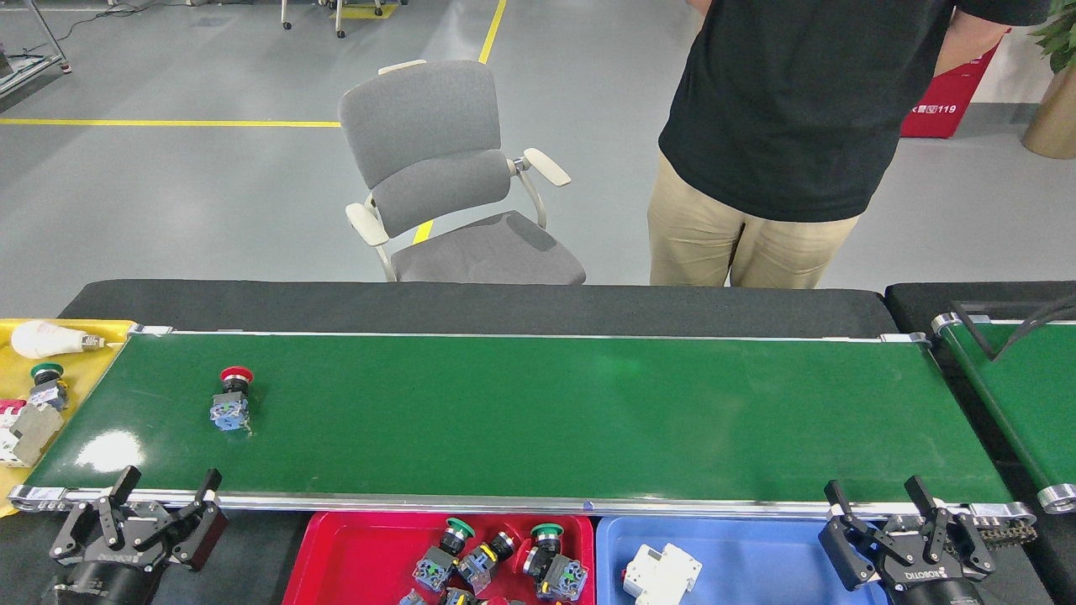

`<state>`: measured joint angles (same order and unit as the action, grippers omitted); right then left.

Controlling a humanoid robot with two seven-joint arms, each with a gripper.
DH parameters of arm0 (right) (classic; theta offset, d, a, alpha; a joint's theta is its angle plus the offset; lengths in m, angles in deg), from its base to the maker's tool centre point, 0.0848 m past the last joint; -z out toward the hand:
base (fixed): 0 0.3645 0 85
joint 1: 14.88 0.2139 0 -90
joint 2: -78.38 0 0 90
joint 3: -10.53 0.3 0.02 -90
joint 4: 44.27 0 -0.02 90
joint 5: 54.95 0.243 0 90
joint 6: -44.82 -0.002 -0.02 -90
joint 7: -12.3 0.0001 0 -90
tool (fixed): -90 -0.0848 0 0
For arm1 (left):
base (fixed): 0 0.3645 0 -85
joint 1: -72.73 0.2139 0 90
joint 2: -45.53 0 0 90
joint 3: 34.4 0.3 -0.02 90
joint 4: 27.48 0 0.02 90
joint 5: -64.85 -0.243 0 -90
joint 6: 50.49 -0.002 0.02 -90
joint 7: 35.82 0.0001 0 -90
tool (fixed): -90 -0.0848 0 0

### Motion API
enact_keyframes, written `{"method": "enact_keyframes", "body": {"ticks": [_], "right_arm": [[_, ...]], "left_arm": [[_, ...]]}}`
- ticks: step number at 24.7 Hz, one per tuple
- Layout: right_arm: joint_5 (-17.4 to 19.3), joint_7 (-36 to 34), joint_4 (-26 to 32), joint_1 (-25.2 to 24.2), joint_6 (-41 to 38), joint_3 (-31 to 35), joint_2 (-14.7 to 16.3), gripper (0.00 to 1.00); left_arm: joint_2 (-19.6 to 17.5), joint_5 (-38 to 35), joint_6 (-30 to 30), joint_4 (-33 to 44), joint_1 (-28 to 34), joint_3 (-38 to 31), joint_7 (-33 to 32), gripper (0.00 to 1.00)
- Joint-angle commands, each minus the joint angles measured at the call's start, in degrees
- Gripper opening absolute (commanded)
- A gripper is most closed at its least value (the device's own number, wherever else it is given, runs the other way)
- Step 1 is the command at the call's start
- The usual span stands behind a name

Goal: Pick switch part from conveyor to tray

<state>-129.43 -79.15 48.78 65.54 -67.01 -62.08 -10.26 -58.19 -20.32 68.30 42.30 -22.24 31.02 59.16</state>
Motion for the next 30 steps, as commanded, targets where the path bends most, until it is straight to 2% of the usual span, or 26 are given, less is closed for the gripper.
{"method": "enact_keyframes", "body": {"ticks": [1,5,10,14,17,20,25,28,30], "right_arm": [[0.1,-0.1,0.6,0.3,-0.2,-1.0,0.2,0.99],[0.1,-0.1,0.6,0.5,-0.2,-2.9,0.3,0.99],[0.1,-0.1,0.7,0.8,-0.3,-3.3,0.3,0.99],[0.0,-0.1,0.6,1.3,-0.3,-5.6,0.5,0.99],[0.0,-0.2,0.6,2.5,-0.3,-7.5,0.7,0.99],[0.0,-0.2,0.6,3.5,-0.3,-9.7,1.0,0.99],[0.0,-0.2,0.5,3.5,-0.3,-9.9,1.0,0.99],[0.0,-0.3,0.5,3.4,-0.2,-9.7,0.8,0.99],[0.2,-0.3,0.5,3.4,0.0,-9.2,0.8,0.99]], "left_arm": [[-1.7,0.3,0.2,-4.0,-3.5,0.1,0.4,1.00],[-5.8,0.3,-0.2,-12.4,-7.2,0.1,0.4,1.00],[-8.0,0.1,-2.9,-23.1,-14.7,0.1,0.4,1.00],[-8.8,0.1,-4.3,-26.7,-16.3,1.3,0.4,1.00],[-9.6,0.1,-10.0,-30.1,-17.6,2.0,0.7,0.96],[-10.1,0.2,-16.4,-33.3,-18.7,5.2,2.9,0.78],[-10.0,0.2,-16.7,-34.6,-18.2,9.3,10.4,0.29],[-8.9,1.2,-16.2,-33.6,-16.8,12.4,11.5,0.12],[-7.7,3.3,-13.5,-29.3,-14.9,12.9,12.9,0.08]]}}
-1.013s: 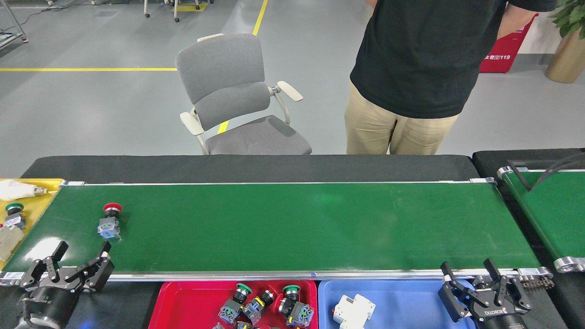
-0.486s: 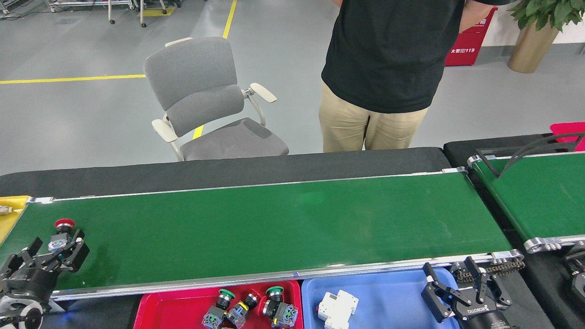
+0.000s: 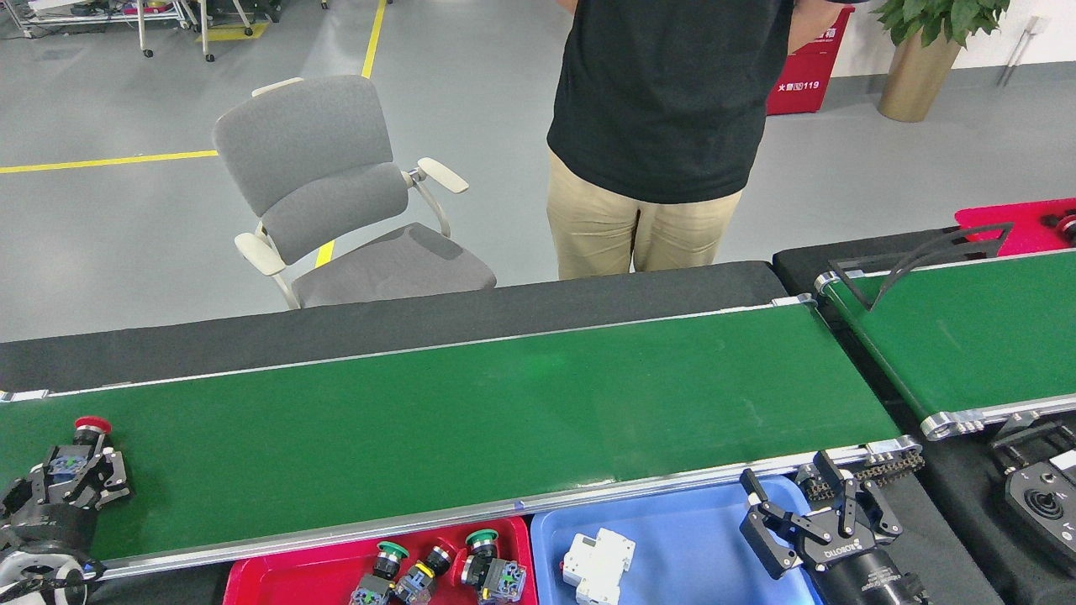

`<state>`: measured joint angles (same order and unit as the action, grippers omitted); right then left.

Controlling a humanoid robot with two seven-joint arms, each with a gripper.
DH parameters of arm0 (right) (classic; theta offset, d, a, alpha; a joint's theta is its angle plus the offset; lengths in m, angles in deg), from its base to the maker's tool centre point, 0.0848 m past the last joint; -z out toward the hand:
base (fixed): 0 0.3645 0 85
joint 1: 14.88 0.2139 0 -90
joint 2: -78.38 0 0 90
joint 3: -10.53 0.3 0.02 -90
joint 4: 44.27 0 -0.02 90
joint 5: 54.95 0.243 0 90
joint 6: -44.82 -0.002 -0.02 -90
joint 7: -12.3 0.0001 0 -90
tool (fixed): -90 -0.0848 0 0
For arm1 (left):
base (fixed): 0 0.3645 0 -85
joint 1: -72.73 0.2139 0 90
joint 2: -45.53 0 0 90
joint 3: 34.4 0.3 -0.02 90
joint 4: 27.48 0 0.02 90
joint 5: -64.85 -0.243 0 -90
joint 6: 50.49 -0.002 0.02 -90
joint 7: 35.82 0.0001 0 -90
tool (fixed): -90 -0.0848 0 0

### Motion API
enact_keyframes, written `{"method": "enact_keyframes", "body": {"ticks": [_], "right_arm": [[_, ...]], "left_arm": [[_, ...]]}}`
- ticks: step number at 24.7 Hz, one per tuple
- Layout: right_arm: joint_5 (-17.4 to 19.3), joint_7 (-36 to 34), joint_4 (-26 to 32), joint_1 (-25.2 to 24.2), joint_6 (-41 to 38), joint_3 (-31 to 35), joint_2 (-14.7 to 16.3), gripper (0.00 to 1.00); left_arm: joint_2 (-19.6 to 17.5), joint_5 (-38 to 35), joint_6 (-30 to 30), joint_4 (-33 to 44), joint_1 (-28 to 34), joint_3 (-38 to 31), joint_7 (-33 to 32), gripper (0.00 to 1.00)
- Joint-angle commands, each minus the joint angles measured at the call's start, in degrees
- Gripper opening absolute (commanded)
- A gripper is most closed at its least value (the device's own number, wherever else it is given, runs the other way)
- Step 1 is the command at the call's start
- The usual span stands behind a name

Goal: Pick switch part from conveyor to tray

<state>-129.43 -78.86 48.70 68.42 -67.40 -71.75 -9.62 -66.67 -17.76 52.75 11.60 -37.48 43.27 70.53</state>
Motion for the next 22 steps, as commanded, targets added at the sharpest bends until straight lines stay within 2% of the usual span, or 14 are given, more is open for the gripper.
{"method": "enact_keyframes", "body": {"ticks": [1,3,4,6,7,8,9,10,11,13,15,20,22], "right_arm": [[0.2,-0.6,0.5,0.5,0.8,0.7,0.2,0.99],[0.2,-0.6,0.5,0.5,0.9,2.3,0.0,0.99],[0.3,-0.6,0.5,0.4,0.9,2.9,-0.1,0.99],[0.3,-0.5,0.8,-0.1,0.9,4.2,-0.1,0.99],[0.3,-0.6,0.8,-0.2,0.9,5.0,-0.1,0.99],[0.2,-0.6,0.8,-0.3,0.9,5.9,-0.1,0.99],[0.2,-0.6,0.8,-0.5,0.9,6.2,-0.2,0.99],[0.3,-0.6,0.8,-0.5,0.9,6.2,-0.1,0.99],[0.3,-0.6,0.9,-0.5,0.9,6.2,-0.1,0.99],[0.3,-0.6,1.2,-0.9,0.8,6.2,-0.2,0.99],[0.3,-0.5,1.2,-1.3,0.9,6.2,-0.3,0.99],[0.3,-0.4,1.2,-2.0,0.9,6.2,-0.8,0.99],[0.3,-0.4,1.6,-2.0,0.9,6.2,-0.9,0.99]], "left_arm": [[1.1,1.1,6.0,6.4,2.8,1.1,1.4,0.08],[1.6,1.8,14.4,16.7,7.8,1.5,1.2,0.09],[2.4,2.0,17.2,21.0,9.7,1.6,1.1,0.10],[5.1,2.2,24.2,32.9,17.1,1.8,0.4,0.14],[5.8,2.2,27.8,39.2,21.3,1.8,0.2,0.24],[7.0,2.2,30.6,45.6,25.8,1.9,-0.3,0.42],[9.5,1.8,31.5,51.1,31.1,2.2,-1.3,0.65],[11.6,1.8,30.8,53.5,33.7,3.3,-2.4,0.81],[13.1,1.8,28.9,54.4,35.2,4.9,-3.8,0.92],[13.4,2.0,23.5,54.5,34.8,7.5,-5.3,1.00],[13.1,2.2,22.1,54.4,34.5,6.6,-5.2,1.00],[12.6,2.5,20.1,53.8,34.3,-3.1,-5.2,1.00],[12.5,2.7,18.5,52.2,34.5,-9.3,-5.1,1.00]]}}
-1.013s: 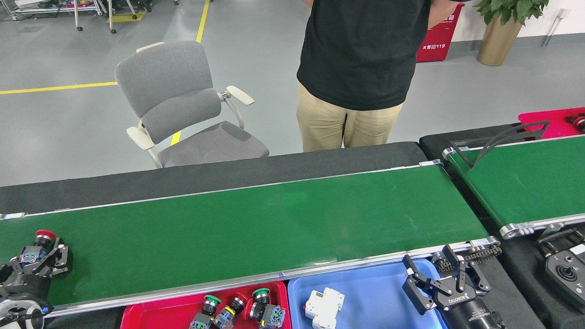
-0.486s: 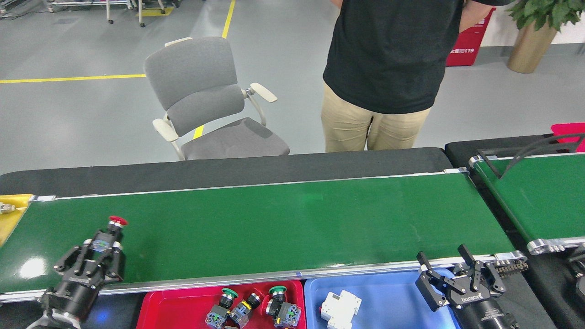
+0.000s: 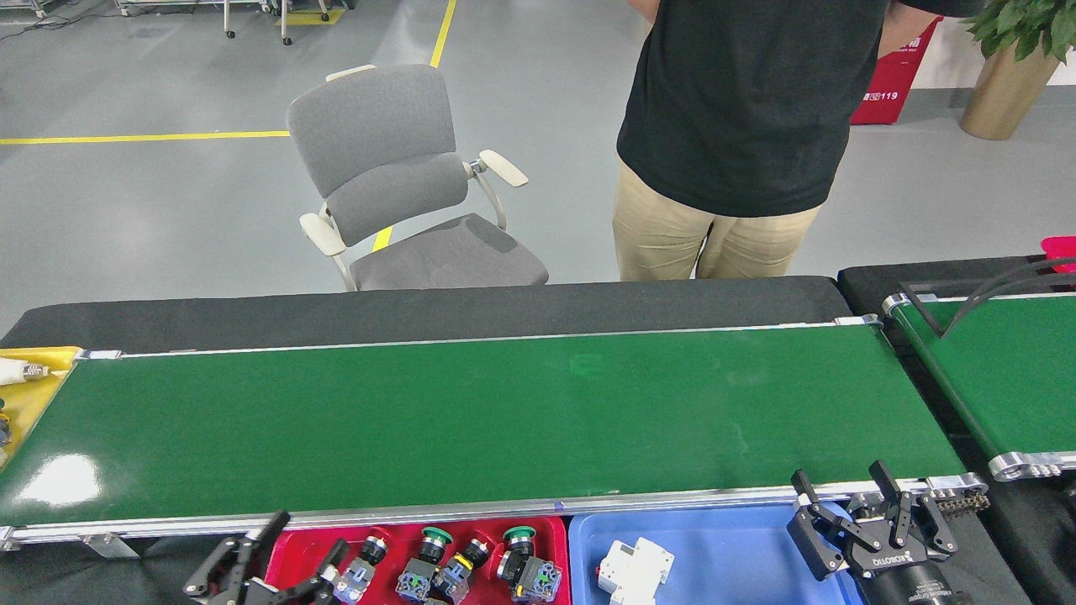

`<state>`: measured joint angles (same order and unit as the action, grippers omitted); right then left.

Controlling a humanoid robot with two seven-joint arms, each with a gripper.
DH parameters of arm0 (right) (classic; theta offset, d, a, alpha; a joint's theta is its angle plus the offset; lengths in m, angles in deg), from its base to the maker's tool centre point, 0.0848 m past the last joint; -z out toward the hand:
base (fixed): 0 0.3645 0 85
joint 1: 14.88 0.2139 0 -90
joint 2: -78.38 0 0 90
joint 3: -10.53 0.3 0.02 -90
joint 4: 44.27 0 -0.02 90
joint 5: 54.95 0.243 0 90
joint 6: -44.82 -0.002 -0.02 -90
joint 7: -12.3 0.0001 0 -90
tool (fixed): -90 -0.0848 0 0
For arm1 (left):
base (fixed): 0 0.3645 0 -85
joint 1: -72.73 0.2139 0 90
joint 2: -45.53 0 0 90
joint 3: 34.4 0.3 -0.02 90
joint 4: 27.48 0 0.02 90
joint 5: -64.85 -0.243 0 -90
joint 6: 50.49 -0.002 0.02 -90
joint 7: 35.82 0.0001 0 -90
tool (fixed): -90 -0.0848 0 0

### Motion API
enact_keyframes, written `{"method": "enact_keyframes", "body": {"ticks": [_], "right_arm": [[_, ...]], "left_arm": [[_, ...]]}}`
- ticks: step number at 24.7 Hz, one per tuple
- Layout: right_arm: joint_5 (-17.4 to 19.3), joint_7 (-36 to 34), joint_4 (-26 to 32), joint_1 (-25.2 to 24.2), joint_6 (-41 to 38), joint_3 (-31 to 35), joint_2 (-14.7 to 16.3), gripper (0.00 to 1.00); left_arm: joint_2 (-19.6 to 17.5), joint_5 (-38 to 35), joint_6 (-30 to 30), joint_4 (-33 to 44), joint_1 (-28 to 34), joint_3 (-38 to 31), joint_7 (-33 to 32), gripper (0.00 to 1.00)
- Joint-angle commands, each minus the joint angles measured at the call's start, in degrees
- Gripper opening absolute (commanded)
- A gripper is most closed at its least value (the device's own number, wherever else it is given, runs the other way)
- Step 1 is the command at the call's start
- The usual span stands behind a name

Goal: Pick switch part from conveyor to tray

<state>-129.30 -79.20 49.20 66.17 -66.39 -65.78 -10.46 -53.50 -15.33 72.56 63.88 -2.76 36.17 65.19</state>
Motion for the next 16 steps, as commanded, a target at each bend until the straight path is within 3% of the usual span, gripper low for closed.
{"method": "enact_keyframes", "body": {"ticks": [1,6,16], "right_arm": [[0.2,-0.1,1.3,0.2,-0.1,0.2,0.0,0.99],[0.3,0.1,1.5,-0.3,-0.1,0.4,0.0,0.99],[0.3,0.2,2.9,-2.6,-0.2,0.4,-0.1,0.99]], "left_arm": [[-0.6,0.3,-1.7,-1.8,-0.3,-4.4,0.2,1.00],[-0.5,-0.3,-2.7,-4.0,0.2,-10.7,0.4,1.00],[-2.4,-0.1,-2.9,-1.9,1.8,-12.2,-0.4,1.00]]}}
